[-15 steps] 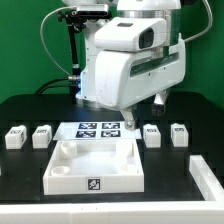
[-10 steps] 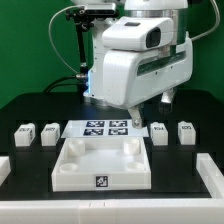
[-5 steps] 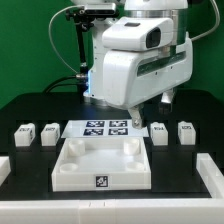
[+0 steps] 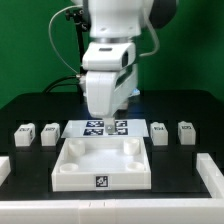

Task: Assemble one leg

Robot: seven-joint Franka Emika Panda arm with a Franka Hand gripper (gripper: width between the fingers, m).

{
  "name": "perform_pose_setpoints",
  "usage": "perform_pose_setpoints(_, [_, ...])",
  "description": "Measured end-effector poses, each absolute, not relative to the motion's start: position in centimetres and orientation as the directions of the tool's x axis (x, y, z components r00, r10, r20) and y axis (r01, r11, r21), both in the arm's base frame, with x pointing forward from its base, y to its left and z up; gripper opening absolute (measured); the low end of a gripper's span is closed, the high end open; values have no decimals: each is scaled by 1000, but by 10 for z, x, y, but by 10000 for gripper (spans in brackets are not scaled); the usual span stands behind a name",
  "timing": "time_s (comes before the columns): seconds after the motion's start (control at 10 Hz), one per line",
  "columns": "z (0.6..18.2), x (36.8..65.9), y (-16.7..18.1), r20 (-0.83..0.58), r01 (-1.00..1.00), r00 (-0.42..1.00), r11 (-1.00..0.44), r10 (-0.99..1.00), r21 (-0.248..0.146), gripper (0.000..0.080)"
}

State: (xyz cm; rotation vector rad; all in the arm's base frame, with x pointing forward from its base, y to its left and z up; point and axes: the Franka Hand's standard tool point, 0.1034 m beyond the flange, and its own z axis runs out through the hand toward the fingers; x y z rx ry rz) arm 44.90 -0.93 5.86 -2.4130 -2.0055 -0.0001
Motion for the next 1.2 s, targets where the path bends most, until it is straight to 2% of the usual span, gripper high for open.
perform_pose_setpoints(0.1, [46,439,-18,10,999,42,-42,999,3,650])
perform_pose_setpoints(0.3, [23,431,-25,19,994,-106,106,994,-6,650])
perform_pose_setpoints(0.4, [11,427,-24,26,994,-103,104,994,-21,650])
perform_pose_setpoints(0.7, [7,425,-24,28,995,-95,96,995,-28,640])
perform_pose_setpoints(0.9, [7,425,-24,27,995,-95,95,995,-28,260])
perform_pose_setpoints(1.0, [7,425,-25,27,995,-94,95,995,-28,260])
perform_pose_setpoints(1.1, [7,425,-25,27,995,-94,95,995,-29,84])
perform_pose_setpoints(1.2, [8,427,-25,26,996,-92,92,995,-21,84])
